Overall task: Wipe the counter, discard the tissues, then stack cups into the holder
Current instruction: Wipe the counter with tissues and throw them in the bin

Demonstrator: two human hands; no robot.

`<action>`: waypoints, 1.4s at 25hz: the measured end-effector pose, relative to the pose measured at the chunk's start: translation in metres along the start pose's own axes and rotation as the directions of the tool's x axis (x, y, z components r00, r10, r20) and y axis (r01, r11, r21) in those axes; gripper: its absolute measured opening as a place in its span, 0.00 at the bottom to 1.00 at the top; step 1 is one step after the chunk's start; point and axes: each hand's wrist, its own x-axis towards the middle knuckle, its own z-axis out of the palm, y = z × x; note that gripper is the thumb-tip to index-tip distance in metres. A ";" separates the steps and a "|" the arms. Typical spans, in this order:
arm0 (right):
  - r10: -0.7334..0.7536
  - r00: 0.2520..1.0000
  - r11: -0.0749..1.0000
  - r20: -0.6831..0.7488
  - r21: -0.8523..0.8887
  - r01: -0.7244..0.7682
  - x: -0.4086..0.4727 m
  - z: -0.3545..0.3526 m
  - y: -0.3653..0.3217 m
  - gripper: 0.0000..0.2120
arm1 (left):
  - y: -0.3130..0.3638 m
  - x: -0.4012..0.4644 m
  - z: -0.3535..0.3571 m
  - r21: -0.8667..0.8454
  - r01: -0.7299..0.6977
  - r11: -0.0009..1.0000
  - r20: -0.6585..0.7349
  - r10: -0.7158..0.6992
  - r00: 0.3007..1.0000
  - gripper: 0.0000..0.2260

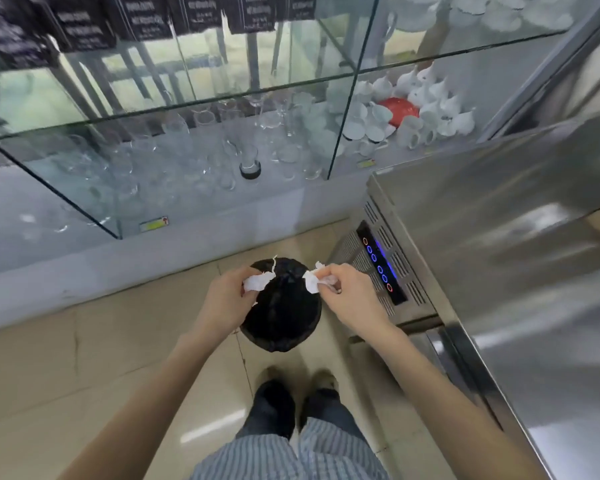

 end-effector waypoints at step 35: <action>0.226 0.901 0.933 0.369 -0.349 -0.091 0.237 0.333 0.318 0.14 | -0.323 0.201 0.313 0.101 0.347 0.932 0.216 -0.361 0.907 0.16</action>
